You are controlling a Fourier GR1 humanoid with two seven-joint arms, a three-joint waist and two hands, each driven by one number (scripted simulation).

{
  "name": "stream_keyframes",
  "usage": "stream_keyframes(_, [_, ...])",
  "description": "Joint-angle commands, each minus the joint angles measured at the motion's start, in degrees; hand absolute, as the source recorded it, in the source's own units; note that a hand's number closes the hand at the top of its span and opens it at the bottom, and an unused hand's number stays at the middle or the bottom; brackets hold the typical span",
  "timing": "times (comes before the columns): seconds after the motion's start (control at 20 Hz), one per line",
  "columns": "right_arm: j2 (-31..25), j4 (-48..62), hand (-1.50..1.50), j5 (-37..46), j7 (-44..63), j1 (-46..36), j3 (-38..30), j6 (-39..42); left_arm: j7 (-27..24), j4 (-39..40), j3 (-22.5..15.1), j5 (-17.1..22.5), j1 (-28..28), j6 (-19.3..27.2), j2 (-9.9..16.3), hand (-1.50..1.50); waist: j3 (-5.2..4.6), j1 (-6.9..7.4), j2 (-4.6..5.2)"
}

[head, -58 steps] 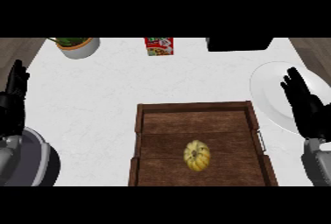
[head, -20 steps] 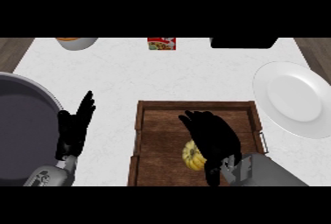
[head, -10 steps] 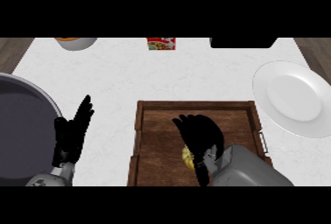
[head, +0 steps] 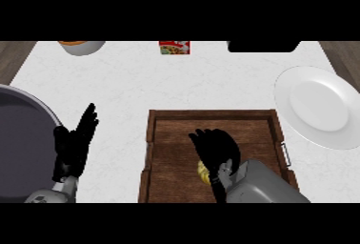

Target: Pick the squash from the tray and place it in the plate

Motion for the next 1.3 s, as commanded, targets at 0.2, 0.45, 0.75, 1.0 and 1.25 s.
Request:
stream_keyframes(0.2, [3.4, 0.8, -1.5, 4.1, 4.2, 2.6, -1.2, 3.7, -1.0, 2.6, 3.8, 0.4, 0.4, -4.1, -0.1, 0.0, -0.27, -0.09, 0.19])
stream_keyframes(0.45, [2.2, 5.9, -1.5, 9.0, -3.3, 3.8, -1.6, 1.5, -3.2, 5.4, 2.1, -3.5, -0.3, -2.4, -4.2, 0.0, -0.26, -0.09, 0.24])
stream_keyframes(0.75, [0.4, 8.0, 1.5, 11.4, -8.8, 0.6, -4.4, 6.2, 0.5, 2.9, 3.6, -3.5, -0.1, -4.0, -3.9, 0.0, -0.24, 0.23, 0.24])
stream_keyframes(1.0, [1.4, 4.6, 1.5, 15.5, -12.0, 2.1, -4.4, 5.8, -1.9, 6.1, 5.5, -4.9, -0.7, -5.5, -5.1, 0.0, -0.25, 0.02, 0.23])
stream_keyframes(1.25, [-0.6, 1.1, 1.5, 22.0, -13.5, 4.7, -1.0, 0.8, 0.3, 3.5, 7.1, -5.1, -0.2, -6.0, -3.8, 0.0, -0.25, -0.2, 0.14])
